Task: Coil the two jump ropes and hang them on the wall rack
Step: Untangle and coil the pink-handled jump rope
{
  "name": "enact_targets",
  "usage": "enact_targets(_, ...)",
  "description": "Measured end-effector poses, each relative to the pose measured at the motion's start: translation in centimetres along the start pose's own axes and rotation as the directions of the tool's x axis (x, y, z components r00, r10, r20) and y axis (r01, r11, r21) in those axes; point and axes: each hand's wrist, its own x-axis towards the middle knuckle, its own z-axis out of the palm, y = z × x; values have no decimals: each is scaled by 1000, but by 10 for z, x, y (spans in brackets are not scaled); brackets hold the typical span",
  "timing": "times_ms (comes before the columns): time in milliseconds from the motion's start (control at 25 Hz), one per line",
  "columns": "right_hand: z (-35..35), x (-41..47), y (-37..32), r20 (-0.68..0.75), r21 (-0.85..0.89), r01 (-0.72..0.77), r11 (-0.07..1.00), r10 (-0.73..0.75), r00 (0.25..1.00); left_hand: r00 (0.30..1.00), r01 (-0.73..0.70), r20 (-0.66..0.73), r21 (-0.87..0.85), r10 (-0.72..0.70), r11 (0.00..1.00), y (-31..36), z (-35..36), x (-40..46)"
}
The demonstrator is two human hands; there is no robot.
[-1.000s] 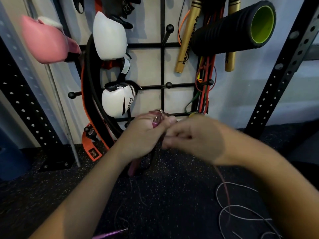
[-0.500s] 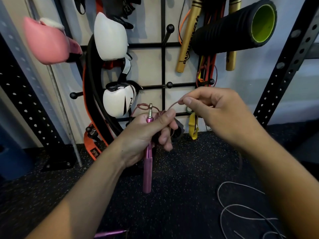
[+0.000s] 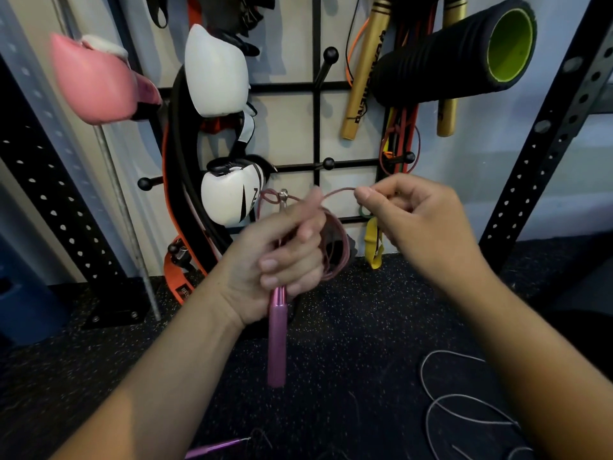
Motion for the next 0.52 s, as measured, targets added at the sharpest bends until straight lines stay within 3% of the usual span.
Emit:
enact_targets(80,9,-5,10,53,30,-107,994,106,993,995,-96,11,-222,101,970,4,6,1)
enact_targets(160,22,-13,19,222,-13,-145,989,144,964,958,-274,-175,-329,226,904,7,15,6)
enact_targets(200,28,-18,21,323,-47,-136,990,144,935,913,-368,-301,-311,277,876,7,14,8)
enact_targets(280,35,-25,16,507,-91,-103,991,135,851,784,-471,-490,-68,382,880,7,9,11)
enact_targets(320,33,-26,11,568,-114,-78,990,129,813,722,-430,-532,156,442,889,7,2,11)
enact_targets(360,30,-26,5,602,-150,-36,988,120,789,683,-300,-526,432,507,851,7,-6,9)
enact_targets(400,25,-24,-2,615,-194,15,981,110,781,681,-97,-482,686,551,721,8,-12,5)
enact_targets(480,14,-19,-17,573,-256,100,961,67,817,772,211,-417,880,480,425,9,-15,-2)
enact_targets(520,9,-15,-22,500,-273,110,956,43,865,827,258,-411,883,383,391,8,-12,-4)
